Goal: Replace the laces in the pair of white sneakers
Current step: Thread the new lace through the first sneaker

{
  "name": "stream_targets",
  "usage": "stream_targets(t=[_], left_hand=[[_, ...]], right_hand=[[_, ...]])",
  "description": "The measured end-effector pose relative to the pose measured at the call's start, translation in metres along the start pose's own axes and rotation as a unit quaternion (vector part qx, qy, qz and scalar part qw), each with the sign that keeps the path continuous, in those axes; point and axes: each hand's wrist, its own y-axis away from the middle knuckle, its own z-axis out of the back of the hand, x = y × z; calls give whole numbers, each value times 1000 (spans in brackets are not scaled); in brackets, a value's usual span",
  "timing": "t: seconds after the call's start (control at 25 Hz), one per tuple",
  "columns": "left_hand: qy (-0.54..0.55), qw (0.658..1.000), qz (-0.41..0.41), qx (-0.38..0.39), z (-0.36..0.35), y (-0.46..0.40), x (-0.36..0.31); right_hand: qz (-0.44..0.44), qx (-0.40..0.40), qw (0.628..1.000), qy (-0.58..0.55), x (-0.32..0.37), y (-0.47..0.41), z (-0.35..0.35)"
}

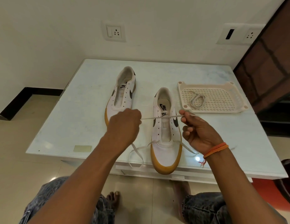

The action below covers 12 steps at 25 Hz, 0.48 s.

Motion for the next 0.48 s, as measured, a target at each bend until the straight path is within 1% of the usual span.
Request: stream_targets(t=[0.12,0.2,0.28,0.4,0.48], left_hand=[[14,997,34,-60,3,-7,15],[26,996,37,-80,3,-13,23],[48,992,52,-100,5,-17,32],[89,974,101,-182,14,-21,55],[124,957,132,-225,20,-21,71]], right_hand=[[24,-18,1000,5,8,1,7],[38,-24,999,24,10,2,8],[51,-47,997,13,11,0,10],[64,-116,991,-16,15,-3,21],[54,-139,989,-15,14,-4,26]])
